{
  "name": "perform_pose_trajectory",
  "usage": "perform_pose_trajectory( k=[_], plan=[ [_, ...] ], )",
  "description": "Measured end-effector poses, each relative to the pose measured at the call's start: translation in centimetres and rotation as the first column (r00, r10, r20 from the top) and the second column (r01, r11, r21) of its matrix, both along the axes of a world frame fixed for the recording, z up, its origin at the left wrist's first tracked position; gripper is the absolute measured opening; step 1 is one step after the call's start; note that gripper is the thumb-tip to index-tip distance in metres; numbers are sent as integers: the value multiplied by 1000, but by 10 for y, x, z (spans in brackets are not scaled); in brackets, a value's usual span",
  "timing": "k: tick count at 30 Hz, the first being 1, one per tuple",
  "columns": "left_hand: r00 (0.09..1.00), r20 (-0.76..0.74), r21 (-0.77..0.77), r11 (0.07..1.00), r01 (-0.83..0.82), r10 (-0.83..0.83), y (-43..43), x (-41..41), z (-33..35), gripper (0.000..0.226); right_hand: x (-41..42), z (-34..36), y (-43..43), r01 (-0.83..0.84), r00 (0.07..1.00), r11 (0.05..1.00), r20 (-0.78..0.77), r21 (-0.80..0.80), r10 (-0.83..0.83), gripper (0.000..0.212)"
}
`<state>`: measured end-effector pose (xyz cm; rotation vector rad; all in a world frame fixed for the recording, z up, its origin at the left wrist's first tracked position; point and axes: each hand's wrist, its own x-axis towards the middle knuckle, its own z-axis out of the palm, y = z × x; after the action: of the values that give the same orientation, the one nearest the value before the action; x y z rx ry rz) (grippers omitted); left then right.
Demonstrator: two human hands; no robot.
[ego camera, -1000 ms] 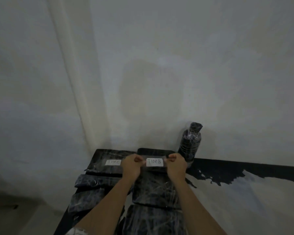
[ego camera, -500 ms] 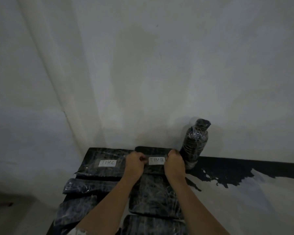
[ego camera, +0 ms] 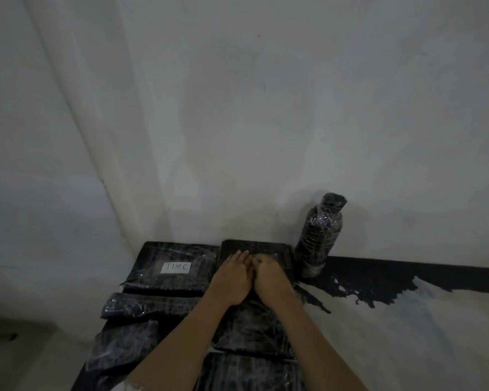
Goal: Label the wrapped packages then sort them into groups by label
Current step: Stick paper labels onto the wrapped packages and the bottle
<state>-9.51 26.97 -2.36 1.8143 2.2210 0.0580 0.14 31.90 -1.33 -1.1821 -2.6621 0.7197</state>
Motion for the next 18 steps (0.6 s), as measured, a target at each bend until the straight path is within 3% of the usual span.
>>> perform_pose_trajectory(
  k=[3,8,14,18],
  plan=[
    [997,28,-48,997,-68,69,-6,-2,-3,55,8,-3,-3,118,993,993,29,-22,-117,44],
    [989,47,-114,984,-135,141,-6,-1,1,61,18,-9,-3,192,978,979,71,68,-197,55],
    [968,51,-107,965,-238,244,-5,1,5,54,19,-10,-1,171,981,985,93,29,-173,58],
    [957,66,-111,955,-275,283,-5,-6,5,56,20,-10,-1,105,973,992,200,70,-118,51]
  ],
)
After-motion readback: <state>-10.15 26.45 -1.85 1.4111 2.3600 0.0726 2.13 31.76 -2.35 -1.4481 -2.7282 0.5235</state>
